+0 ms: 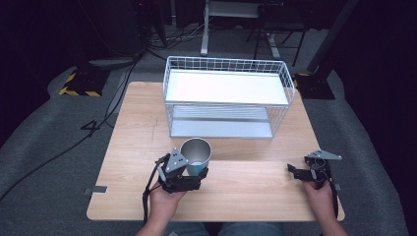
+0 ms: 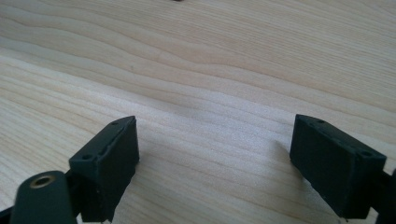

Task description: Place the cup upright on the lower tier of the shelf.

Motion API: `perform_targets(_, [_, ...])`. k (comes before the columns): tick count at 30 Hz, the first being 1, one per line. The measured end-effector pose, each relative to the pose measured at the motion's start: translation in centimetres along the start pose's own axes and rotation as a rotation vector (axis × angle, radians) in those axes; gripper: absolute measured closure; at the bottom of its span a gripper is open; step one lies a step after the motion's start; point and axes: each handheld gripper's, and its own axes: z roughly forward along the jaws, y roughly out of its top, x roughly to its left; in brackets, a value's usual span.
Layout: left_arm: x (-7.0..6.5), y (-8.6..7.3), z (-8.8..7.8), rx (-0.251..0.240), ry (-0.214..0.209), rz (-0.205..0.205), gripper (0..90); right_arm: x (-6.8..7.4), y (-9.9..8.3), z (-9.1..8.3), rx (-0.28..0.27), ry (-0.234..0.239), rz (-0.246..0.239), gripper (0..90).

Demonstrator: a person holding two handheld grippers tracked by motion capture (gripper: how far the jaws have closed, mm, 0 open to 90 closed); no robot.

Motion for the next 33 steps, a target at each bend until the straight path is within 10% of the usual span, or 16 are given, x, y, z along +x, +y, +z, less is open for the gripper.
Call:
perform_targets(17, [0.4, 3.1, 3.1, -0.018, -0.014, 0.028, 22.8, 0.0, 0.0, 0.0, -0.001, 0.001, 0.0, 16.0])
perform_targets(33, [2.5, 3.9, 7.0, -0.04, -0.004, -0.051, 22.8, 0.0, 0.0, 0.0, -0.001, 0.001, 0.0, 16.0])
